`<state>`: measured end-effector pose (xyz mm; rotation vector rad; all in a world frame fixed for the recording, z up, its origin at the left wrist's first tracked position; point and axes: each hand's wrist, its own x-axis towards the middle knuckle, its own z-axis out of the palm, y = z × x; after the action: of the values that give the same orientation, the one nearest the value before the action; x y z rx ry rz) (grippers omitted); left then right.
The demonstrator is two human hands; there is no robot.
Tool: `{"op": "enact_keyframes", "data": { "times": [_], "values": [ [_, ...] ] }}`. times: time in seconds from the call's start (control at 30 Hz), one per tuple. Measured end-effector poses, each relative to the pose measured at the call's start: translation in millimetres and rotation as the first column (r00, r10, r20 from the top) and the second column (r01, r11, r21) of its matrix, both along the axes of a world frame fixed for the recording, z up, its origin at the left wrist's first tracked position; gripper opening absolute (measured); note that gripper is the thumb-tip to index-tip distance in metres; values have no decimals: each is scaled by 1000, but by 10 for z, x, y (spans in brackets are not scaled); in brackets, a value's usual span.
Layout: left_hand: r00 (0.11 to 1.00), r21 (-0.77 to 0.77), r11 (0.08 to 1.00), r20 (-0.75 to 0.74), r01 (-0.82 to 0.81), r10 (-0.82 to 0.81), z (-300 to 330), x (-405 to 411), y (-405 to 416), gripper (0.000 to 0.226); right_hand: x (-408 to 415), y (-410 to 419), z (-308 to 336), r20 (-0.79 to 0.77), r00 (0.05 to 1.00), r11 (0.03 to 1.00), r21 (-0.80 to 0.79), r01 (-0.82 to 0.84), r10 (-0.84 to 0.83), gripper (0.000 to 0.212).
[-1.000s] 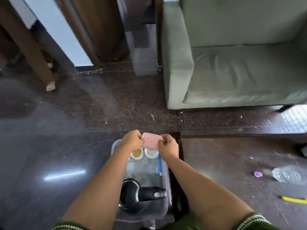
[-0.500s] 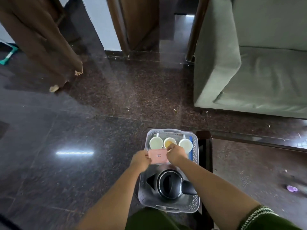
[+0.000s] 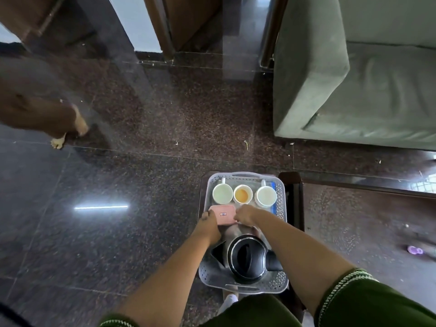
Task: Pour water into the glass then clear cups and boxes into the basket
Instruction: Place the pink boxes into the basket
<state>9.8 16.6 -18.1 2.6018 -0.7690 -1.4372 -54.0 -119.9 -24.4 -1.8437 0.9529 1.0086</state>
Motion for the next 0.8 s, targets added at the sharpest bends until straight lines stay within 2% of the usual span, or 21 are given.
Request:
{"op": "enact_keyframes", "data": {
  "times": [0.1, 0.2, 0.27, 0.4, 0.47, 0.57, 0.67, 0.8],
  "values": [
    [992, 17, 992, -2, 128, -128, -77, -31, 44, 74, -44, -24, -163, -1, 998, 997, -22, -70, 70, 32],
    [943, 117, 942, 81, 314, -324, -193, 7, 83, 66, -77, -34, -174, -4, 999, 999, 20, -36, 36, 32],
    [868, 187, 879, 163, 439, -468, -233, 3, 108, 61, -112, -26, -134, 16, 998, 997, 58, 52, -53, 32],
    [655, 348, 722, 306, 598, -690, -287, 8, 151, 60, -172, -14, -111, 7, 969, 961, 126, 244, -247, 26],
    [566, 406, 654, 328, 638, -756, -293, 18, 176, 62, -183, 3, -55, -1, 954, 942, 154, 298, -301, 24],
    [496, 452, 589, 317, 670, -808, -227, 55, 179, 63, -217, 39, 80, 8, 949, 933, 188, 307, -314, 36],
    [501, 399, 615, 360, 680, -787, -76, 70, 165, 58, -281, 34, 239, 66, 955, 952, 125, 280, -290, 43],
    [628, 210, 816, 546, 538, -555, 279, 27, 108, 38, -551, -134, 506, 102, 915, 910, -108, 401, -392, 44]
  ]
}}
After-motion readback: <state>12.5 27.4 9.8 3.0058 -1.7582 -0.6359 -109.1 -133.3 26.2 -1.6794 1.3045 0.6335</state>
